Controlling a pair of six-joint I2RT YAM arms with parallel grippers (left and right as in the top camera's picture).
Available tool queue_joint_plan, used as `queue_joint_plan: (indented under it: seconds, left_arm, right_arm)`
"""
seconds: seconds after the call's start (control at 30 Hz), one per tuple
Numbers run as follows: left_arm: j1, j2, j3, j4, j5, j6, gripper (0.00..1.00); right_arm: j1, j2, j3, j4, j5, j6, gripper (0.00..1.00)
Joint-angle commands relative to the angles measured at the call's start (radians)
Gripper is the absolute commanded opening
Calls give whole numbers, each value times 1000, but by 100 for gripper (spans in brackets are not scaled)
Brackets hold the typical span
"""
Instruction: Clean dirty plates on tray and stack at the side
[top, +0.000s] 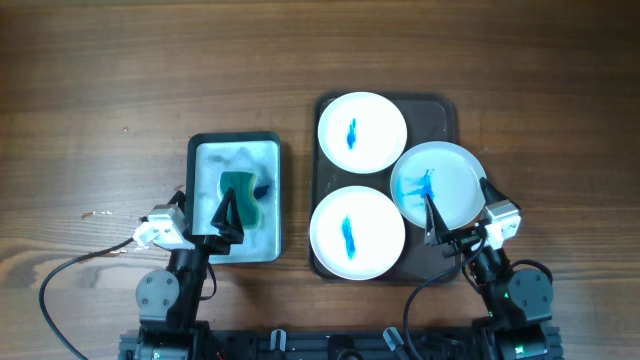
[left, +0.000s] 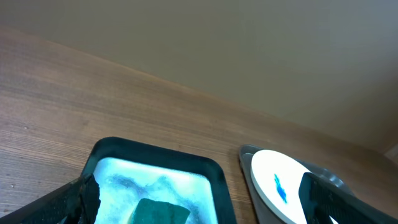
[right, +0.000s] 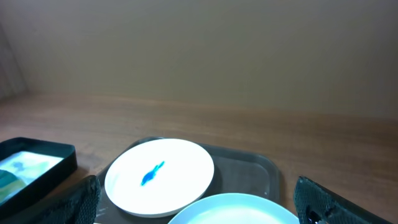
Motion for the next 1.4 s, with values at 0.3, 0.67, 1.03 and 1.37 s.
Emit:
queue_joint_plan:
  seconds: [0.3,0.67,1.03,1.37]
  left_arm:
    - [-5,8,73,52,88,-175,100]
    - [-5,494,680,-381,51,-148,100]
    - [-5,1011,1191,-869,96,-114,100]
    - [-6,1218,1188,-993,137,-120,100]
  right_arm:
    - [3,9,169,48,-106,-3,100]
    - [3,505,871,-451,-166,-69,100]
    - [3,962,1218,-856,-363,60,100]
    - [3,1153,1102,-1034,-286,69,91]
